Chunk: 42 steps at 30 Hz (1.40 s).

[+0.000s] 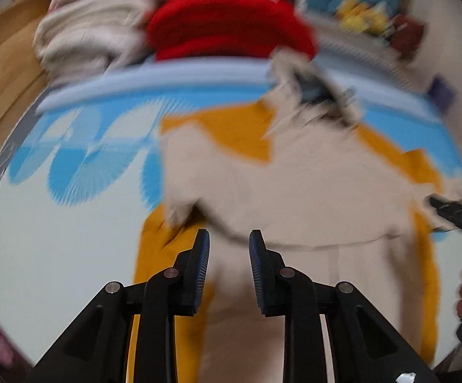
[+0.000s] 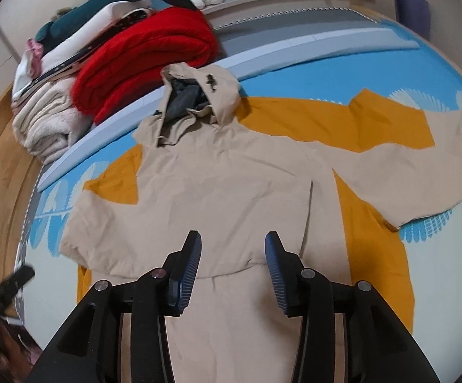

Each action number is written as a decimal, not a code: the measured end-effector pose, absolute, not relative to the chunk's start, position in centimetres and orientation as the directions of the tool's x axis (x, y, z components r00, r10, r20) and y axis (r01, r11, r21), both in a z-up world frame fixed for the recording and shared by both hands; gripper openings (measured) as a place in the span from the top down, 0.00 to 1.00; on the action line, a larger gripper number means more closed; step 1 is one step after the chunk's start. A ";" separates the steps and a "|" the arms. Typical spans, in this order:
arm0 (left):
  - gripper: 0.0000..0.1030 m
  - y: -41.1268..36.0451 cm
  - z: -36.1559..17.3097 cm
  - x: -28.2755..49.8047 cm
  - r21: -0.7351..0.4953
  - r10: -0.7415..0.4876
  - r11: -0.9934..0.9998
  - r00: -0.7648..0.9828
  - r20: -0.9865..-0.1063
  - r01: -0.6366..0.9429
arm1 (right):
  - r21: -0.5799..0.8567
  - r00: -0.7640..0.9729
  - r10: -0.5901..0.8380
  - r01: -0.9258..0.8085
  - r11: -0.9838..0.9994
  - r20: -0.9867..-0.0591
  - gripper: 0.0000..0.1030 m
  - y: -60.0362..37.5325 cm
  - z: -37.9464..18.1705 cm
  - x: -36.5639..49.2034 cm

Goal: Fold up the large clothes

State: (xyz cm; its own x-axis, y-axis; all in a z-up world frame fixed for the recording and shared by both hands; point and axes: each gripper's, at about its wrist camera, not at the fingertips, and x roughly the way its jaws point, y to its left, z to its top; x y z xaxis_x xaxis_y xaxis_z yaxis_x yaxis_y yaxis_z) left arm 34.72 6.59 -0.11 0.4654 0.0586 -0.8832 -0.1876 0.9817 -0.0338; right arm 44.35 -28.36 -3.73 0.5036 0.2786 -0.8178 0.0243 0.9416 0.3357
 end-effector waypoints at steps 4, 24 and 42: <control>0.79 9.8 -0.1 36.0 -0.086 0.049 0.962 0.476 -0.878 -0.258 | 0.315 0.445 0.227 0.134 0.939 -0.866 0.53 -29.6 -7.4 46.2; 0.78 5.9 -2.1 37.6 -0.107 -0.040 0.984 0.404 -0.914 -0.144 | 0.256 0.613 0.055 0.245 0.935 -0.788 0.94 -33.5 -6.9 48.2; 0.78 15.7 -11.4 42.1 -0.226 -0.103 0.881 0.299 -0.949 -0.415 | 0.231 0.344 0.132 0.264 0.936 -0.930 0.52 -37.0 -16.3 51.0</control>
